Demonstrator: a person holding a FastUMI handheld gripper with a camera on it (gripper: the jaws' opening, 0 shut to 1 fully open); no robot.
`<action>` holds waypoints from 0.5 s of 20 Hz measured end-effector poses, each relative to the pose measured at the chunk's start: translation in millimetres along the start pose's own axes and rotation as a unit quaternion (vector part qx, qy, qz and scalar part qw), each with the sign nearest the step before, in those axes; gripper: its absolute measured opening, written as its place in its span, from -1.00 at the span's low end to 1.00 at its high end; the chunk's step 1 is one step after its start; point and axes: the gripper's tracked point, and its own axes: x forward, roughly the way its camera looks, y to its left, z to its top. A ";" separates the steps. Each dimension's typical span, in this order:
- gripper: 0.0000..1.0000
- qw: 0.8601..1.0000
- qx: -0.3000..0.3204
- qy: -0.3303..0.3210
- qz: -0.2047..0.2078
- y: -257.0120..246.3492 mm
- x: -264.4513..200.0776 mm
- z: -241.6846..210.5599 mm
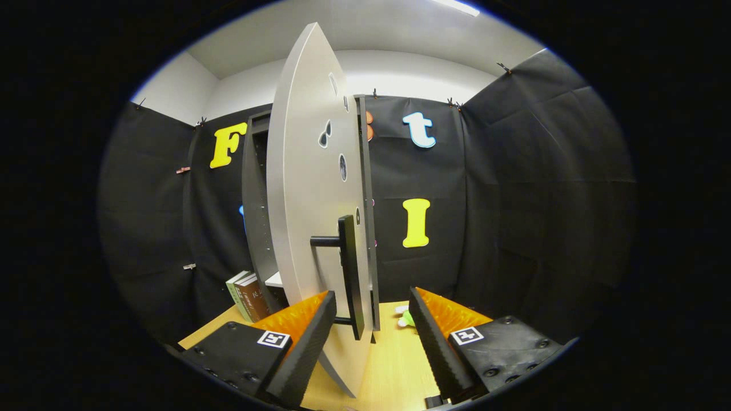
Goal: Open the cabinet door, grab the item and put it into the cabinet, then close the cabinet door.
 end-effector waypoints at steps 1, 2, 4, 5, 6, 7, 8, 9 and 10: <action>0.73 1.000 0.002 0.000 0.000 9.3 -0.5 -0.5; 0.74 1.000 0.002 0.003 0.000 19.2 1.1 -1.5; 0.75 1.000 0.000 0.003 -0.001 41.9 4.9 -1.8; 0.75 1.000 -0.001 0.003 0.000 54.8 8.0 -3.1; 0.75 1.000 -0.002 0.005 0.002 67.4 11.3 -3.6; 0.76 1.000 -0.002 0.005 0.005 80.5 14.5 -4.2; 0.76 1.000 -0.001 0.006 0.011 96.0 17.7 -6.5; 0.76 1.000 0.001 0.004 0.018 111.1 21.2 -6.7; 0.76 1.000 0.005 0.002 0.027 126.8 26.4 -6.5</action>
